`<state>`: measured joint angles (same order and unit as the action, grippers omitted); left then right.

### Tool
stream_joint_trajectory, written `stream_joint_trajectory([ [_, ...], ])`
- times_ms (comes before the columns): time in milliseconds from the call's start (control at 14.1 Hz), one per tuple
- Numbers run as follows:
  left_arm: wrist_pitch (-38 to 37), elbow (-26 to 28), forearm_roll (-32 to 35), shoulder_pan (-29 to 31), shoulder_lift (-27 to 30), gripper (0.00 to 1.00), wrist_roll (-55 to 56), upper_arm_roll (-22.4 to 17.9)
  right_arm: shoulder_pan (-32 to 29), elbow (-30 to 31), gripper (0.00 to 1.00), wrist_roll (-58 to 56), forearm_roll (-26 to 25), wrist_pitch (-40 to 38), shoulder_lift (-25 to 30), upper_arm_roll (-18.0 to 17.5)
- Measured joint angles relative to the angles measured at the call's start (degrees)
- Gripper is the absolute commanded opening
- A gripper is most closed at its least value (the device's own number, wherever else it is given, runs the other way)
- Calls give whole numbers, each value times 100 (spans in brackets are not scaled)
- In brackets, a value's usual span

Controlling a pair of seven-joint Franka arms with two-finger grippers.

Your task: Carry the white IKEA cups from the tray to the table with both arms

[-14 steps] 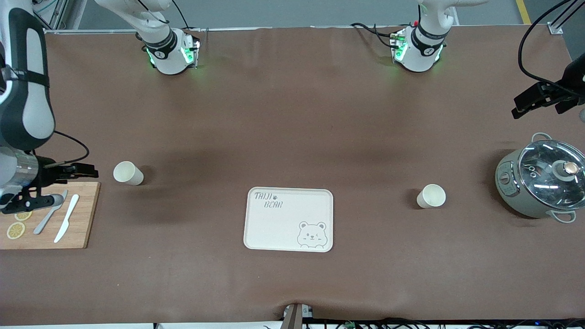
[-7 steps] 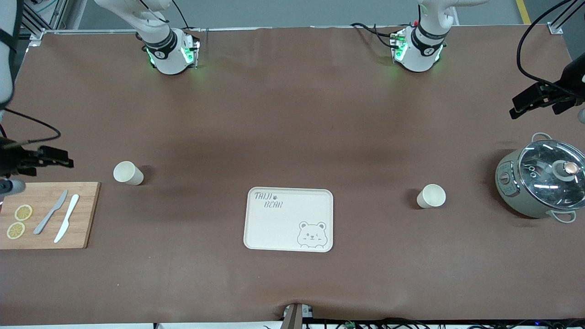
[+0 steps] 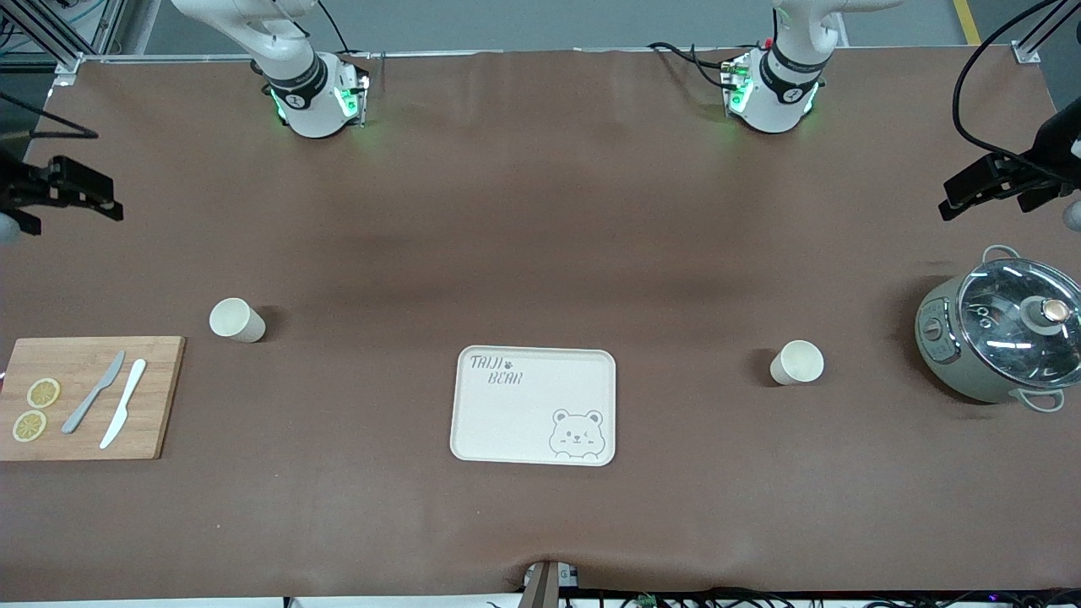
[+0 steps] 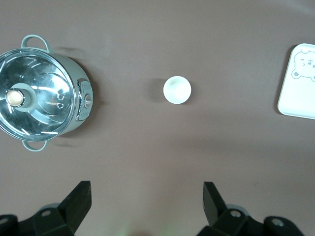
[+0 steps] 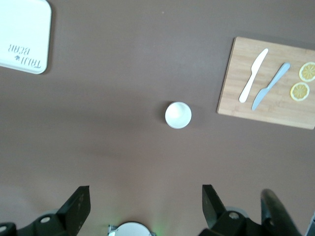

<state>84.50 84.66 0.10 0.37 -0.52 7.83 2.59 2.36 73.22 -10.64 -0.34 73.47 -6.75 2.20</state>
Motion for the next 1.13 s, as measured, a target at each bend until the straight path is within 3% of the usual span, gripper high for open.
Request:
stream_joint_trajectory([
  [212,-8,-1,-5,-14,1,100,0,151,28,219,100,101,-3,18,176,31],
  [636,-176,-5,-5,2,20,100,-1,290,-256,1380,100,102,12,650,819,124],
  [1131,-185,-6,-5,9,88,100,-6,287,-311,1448,100,102,12,698,874,120],
])
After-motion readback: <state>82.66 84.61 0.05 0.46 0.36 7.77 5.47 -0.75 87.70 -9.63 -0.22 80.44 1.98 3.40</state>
